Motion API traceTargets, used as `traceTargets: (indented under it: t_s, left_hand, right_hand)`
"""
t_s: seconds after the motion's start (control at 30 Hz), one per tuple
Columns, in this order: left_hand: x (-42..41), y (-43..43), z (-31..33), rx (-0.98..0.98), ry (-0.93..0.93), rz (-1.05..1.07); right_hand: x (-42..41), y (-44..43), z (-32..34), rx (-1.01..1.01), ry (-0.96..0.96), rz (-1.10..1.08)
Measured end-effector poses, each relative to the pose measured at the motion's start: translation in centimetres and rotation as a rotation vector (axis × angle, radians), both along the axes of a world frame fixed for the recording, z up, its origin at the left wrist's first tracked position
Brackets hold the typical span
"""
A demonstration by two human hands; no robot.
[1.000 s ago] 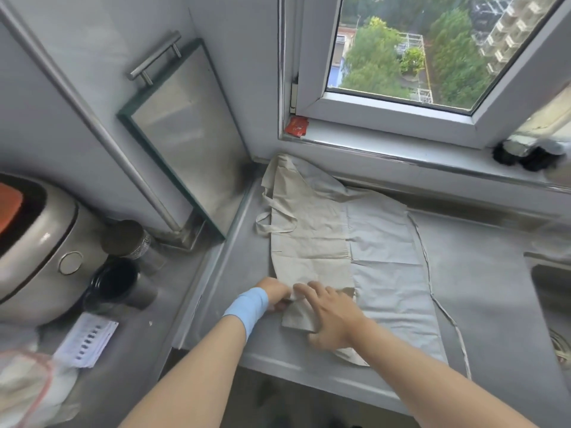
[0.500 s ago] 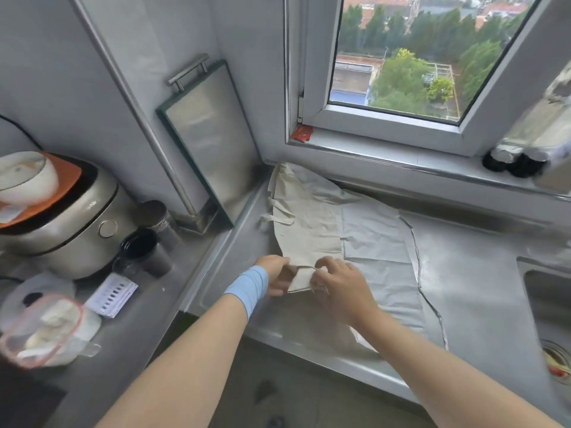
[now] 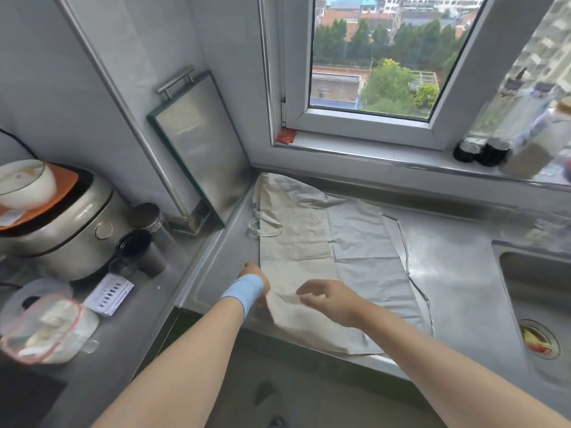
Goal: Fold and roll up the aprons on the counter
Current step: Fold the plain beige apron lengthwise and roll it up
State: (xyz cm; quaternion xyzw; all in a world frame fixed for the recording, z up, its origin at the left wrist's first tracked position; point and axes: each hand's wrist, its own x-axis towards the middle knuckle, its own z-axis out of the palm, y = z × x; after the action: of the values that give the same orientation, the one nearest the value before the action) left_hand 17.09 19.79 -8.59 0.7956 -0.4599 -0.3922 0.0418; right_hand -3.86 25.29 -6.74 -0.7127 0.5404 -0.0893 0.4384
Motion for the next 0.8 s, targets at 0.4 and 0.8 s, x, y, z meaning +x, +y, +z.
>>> traceTargets:
  t_s: [0.4,0.8]
  left_hand:
    - [-4.9,2.1,-4.2,0.063,-0.283,-0.8]
    - [-9.8,-2.3,-6.1,0.125,-0.393,-0.952]
  right_hand:
    - [-3.2,2.6,-8.1,0.067,0.614,0.1]
    - [-11.9,1.9,-8.3,0.046,0.616,-0.102]
